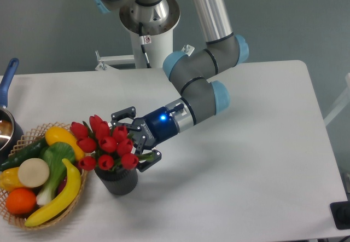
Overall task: Insert the flowers into the vase
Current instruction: 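Open the gripper to release the tulips and lift away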
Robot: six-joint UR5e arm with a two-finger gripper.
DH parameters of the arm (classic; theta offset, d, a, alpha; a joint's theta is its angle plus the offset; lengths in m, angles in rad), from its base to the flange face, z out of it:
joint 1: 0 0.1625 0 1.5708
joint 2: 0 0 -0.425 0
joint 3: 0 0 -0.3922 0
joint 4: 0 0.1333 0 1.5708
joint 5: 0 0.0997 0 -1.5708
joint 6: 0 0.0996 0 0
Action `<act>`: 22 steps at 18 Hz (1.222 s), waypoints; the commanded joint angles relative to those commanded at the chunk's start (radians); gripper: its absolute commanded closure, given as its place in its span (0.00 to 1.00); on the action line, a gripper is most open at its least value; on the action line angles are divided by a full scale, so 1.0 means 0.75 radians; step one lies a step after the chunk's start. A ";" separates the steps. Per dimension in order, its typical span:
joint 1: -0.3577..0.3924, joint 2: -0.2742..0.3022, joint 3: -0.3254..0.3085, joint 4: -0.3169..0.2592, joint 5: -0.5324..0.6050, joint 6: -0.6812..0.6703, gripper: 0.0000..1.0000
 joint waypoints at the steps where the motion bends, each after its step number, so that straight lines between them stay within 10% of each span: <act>1: 0.000 0.010 0.000 0.002 0.051 0.000 0.00; 22: 0.057 0.343 -0.014 -0.004 0.950 -0.012 0.00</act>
